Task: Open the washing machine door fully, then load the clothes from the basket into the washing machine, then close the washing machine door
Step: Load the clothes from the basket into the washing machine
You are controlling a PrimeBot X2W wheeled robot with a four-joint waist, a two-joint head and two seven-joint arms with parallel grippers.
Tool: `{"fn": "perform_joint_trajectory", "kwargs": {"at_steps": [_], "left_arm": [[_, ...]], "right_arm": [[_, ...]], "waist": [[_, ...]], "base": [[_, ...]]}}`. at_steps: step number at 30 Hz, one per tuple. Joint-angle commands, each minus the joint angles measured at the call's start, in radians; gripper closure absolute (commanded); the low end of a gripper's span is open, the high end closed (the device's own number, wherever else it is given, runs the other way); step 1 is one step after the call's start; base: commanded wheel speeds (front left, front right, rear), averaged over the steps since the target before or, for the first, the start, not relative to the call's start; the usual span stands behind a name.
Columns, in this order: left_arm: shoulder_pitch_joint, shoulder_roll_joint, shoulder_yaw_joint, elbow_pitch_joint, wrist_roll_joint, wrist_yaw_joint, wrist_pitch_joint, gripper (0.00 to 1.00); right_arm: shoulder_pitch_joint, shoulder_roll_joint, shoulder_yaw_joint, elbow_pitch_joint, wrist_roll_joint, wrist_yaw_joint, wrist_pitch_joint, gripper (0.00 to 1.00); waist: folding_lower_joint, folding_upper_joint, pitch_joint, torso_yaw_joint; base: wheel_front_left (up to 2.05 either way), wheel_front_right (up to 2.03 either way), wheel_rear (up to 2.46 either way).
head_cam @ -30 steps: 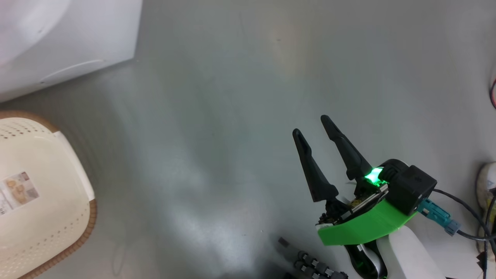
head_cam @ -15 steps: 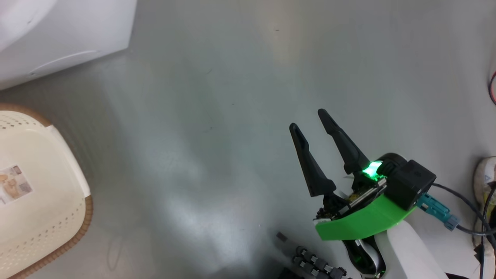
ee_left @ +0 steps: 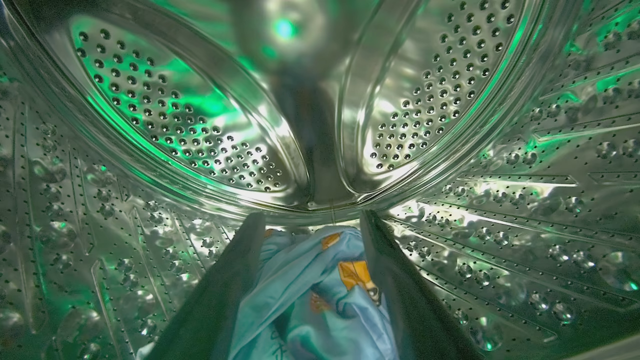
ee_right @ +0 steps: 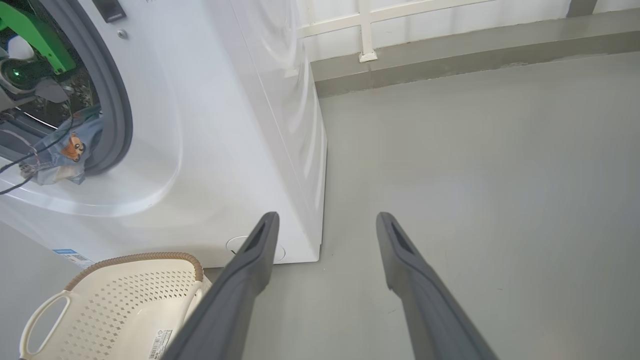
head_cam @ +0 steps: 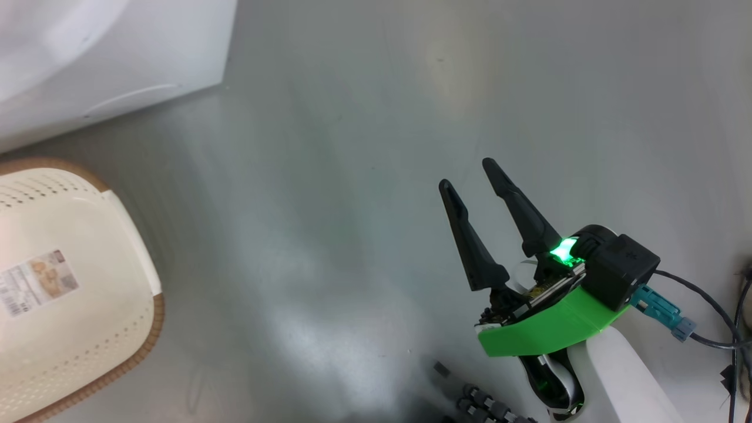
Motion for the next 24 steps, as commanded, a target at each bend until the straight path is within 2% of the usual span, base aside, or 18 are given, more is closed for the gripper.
{"fn": "perform_joint_trajectory", "kwargs": {"at_steps": [1, 7, 13, 20, 24], "left_arm": [[0.021, 0.037, 0.007, -0.033, -0.006, 0.001, -0.009, 0.00], [0.114, 0.014, 0.019, -0.069, -0.030, 0.020, -0.079, 0.00], [0.289, -0.017, 0.034, -0.163, -0.059, 0.049, -0.166, 0.00], [0.579, -0.046, 0.069, -0.414, -0.101, 0.121, -0.228, 0.00], [0.760, -0.052, 0.082, -0.600, -0.105, 0.182, -0.229, 0.00]], "right_arm": [[0.019, -0.003, 0.013, -0.017, -0.003, 0.006, -0.012, 0.00], [0.027, -0.003, -0.001, -0.010, -0.021, 0.006, -0.012, 0.00], [0.047, -0.003, -0.023, 0.002, -0.048, 0.006, -0.012, 0.00], [0.084, -0.003, -0.052, 0.015, -0.090, 0.006, -0.012, 0.00], [0.104, -0.003, -0.066, 0.024, -0.116, 0.006, -0.012, 0.00]], "waist": [[0.0000, 0.0000, -0.017, 0.014], [0.0000, 0.0000, -0.063, 0.045], [0.0000, 0.0000, -0.121, 0.084], [0.0000, 0.0000, -0.199, 0.138], [0.0000, 0.0000, -0.238, 0.173]], "base": [[0.00, 0.00, 0.00], [0.00, 0.00, 0.00], [0.00, 0.00, 0.00], [0.00, 0.00, 0.00], [0.00, 0.00, 0.00]]}}
